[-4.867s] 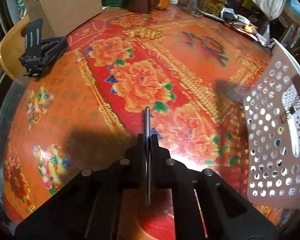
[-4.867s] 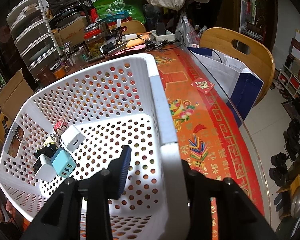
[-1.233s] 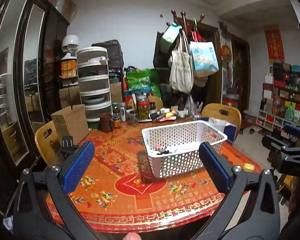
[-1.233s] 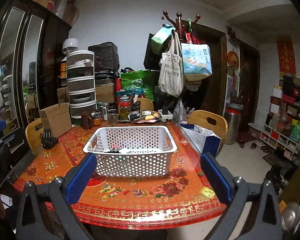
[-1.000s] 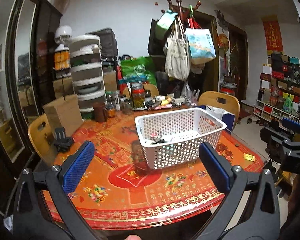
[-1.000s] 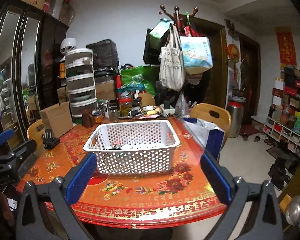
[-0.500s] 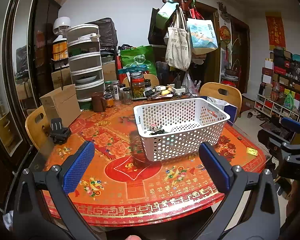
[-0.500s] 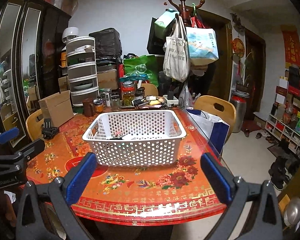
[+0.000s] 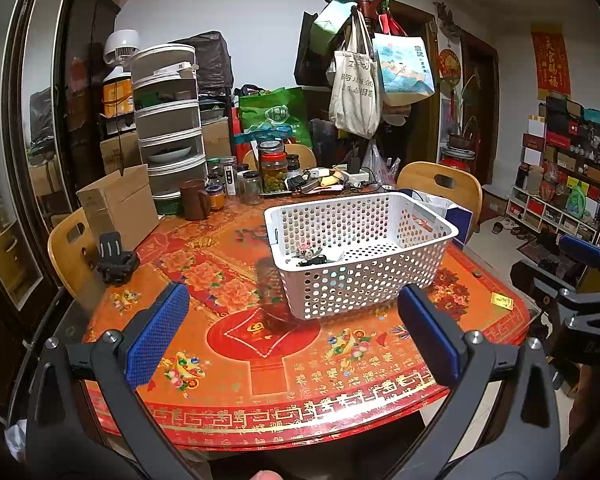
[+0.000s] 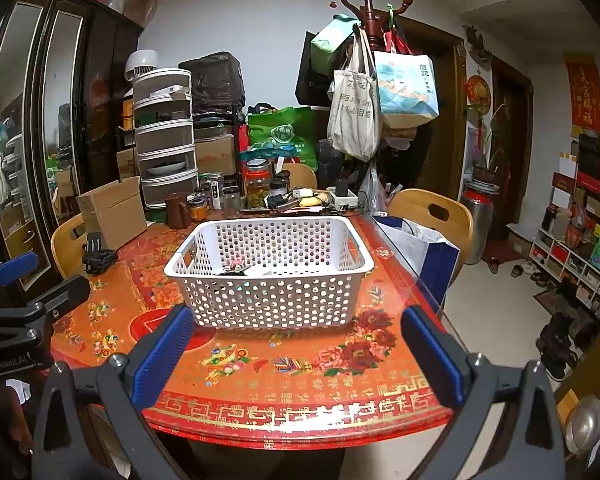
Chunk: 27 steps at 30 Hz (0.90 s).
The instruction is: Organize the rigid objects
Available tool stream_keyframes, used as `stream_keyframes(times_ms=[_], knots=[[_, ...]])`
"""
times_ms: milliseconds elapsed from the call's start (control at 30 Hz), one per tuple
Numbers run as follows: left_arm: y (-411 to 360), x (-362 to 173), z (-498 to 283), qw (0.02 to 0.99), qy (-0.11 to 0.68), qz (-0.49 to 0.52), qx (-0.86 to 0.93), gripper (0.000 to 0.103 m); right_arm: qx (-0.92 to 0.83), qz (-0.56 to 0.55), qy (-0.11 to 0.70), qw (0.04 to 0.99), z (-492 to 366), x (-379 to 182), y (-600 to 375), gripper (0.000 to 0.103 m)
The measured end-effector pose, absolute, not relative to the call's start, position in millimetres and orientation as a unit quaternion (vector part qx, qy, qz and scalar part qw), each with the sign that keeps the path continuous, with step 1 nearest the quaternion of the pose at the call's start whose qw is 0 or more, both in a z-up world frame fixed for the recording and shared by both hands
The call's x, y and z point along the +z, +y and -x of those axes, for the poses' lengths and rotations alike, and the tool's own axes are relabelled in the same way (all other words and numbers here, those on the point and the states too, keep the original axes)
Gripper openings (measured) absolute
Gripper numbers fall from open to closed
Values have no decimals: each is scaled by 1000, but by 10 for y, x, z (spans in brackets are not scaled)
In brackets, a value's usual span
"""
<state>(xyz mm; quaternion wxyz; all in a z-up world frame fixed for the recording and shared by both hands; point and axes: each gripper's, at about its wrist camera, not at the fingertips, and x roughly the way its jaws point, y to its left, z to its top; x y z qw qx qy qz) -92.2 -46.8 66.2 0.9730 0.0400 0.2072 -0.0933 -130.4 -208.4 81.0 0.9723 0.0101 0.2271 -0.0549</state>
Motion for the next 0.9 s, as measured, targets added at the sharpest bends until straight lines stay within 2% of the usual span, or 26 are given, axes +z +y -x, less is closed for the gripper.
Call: stream_keyframes(times_ms=[900], knots=[[-335, 660, 930, 970, 212, -40, -109, 103, -56, -6, 227, 972, 1299, 832, -2091, 103]])
